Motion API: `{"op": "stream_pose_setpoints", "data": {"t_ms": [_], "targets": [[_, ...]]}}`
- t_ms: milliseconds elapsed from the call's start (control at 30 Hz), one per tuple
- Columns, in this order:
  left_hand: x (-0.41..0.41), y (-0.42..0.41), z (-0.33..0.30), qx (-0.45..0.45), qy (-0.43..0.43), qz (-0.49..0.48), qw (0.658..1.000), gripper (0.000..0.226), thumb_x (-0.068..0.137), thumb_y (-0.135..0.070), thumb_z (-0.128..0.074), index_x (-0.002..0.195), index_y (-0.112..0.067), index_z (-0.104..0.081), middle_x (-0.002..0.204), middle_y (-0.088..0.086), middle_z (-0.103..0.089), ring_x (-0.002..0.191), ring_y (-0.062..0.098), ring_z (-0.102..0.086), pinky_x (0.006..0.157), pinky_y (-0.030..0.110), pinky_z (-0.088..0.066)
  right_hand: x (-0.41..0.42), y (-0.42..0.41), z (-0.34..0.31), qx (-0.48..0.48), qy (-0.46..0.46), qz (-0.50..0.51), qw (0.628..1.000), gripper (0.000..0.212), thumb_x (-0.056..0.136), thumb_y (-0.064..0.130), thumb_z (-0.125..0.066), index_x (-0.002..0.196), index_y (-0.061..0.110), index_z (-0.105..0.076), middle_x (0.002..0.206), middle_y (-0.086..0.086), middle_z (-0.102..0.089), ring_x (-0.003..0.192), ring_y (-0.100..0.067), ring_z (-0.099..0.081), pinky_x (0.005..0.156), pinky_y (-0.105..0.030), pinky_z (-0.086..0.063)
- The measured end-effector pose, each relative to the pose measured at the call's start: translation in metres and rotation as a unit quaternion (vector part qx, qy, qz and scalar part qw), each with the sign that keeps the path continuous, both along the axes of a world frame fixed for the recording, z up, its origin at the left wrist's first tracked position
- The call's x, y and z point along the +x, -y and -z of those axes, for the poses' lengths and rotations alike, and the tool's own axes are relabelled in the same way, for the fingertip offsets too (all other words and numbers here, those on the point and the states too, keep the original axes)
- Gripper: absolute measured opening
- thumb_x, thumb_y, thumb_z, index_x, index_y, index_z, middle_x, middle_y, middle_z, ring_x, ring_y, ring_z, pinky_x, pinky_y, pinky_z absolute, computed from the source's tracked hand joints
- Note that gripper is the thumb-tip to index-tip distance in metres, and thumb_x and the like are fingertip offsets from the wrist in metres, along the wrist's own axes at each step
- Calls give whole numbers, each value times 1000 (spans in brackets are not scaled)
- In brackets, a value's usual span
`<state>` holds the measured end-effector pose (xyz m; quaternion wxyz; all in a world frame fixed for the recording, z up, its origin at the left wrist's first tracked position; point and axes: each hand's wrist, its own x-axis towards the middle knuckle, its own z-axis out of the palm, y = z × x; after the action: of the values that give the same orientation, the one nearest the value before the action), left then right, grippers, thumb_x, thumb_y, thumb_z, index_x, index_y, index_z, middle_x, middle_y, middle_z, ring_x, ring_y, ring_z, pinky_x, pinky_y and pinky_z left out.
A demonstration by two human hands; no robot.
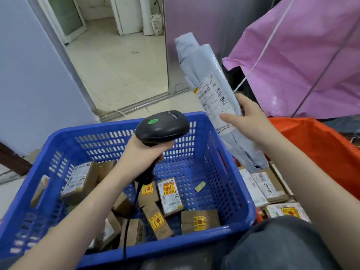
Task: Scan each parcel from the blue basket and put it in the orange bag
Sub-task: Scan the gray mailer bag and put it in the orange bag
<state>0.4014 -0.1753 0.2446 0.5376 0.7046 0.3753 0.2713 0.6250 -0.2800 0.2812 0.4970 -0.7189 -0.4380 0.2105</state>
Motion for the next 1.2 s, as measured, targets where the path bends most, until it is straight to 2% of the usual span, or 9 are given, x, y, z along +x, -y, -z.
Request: {"op": "stream_pose_setpoints", "data": {"t_ms": [167,433,500,667,800,933,1000,1067,1200], "targets": [[73,30,17,-10,-1,52,999,21,81,-15,-73,64,-16,-62,45,-2,-55,44,9,-51,51,17,-44,67,57,35,-4,-12,120,993,29,85,6,-66,106,22,-55,106,0,-66,95,-16,-64,89,-38,-51],[153,60,65,32,-88,98,991,26,79,-22,-73,65,-6,-57,49,-2,-55,46,9,-46,49,18,-39,120,127,136,-113,-49,214,969,22,86,5,-52,103,16,-60,96,4,-64,93,-18,-60,78,-32,-45],[167,62,74,50,-117,107,986,25,77,-23,-74,70,-4,-59,50,-3,-57,45,6,-47,49,17,-39,128,134,160,-160,-48,211,963,27,86,6,-51,110,13,-61,101,1,-64,93,-18,-59,78,-31,-44],[184,68,92,51,-142,117,982,18,71,-33,-79,71,-26,-62,48,-12,-61,52,5,-55,57,24,-45,138,138,208,-262,-85,190,942,38,87,2,-44,123,12,-55,107,-3,-61,89,-21,-54,73,-27,-37],[183,70,101,39,-166,103,980,22,68,-36,-77,75,-20,-63,48,-8,-61,47,1,-55,54,24,-44,136,134,230,-326,-109,142,928,46,86,-1,-39,130,10,-50,102,-5,-57,81,-19,-52,64,-28,-43],[176,67,105,29,-162,110,980,19,73,-31,-78,77,-24,-61,52,-17,-63,48,-3,-58,52,19,-42,133,126,233,-392,-109,116,906,40,86,5,-45,126,5,-50,118,-13,-58,104,-29,-56,81,-33,-48],[172,62,105,37,-168,105,979,18,76,-26,-77,79,-18,-62,49,-18,-61,46,-4,-56,48,12,-39,134,121,222,-411,-54,127,901,49,89,13,-49,137,6,-41,135,-18,-46,123,-35,-44,98,-38,-39],[167,55,100,38,-164,100,981,19,76,-24,-76,82,-11,-63,48,-13,-61,45,-2,-54,49,14,-41,133,114,206,-388,-26,145,910,59,89,15,-51,144,9,-32,140,-19,-36,129,-38,-35,104,-41,-34],[145,38,78,33,-132,85,987,17,77,-21,-76,88,-17,-65,53,-9,-63,49,0,-56,58,26,-47,125,90,158,-300,14,152,942,61,87,19,-56,144,14,-34,139,-17,-35,129,-37,-36,105,-44,-36]]}}
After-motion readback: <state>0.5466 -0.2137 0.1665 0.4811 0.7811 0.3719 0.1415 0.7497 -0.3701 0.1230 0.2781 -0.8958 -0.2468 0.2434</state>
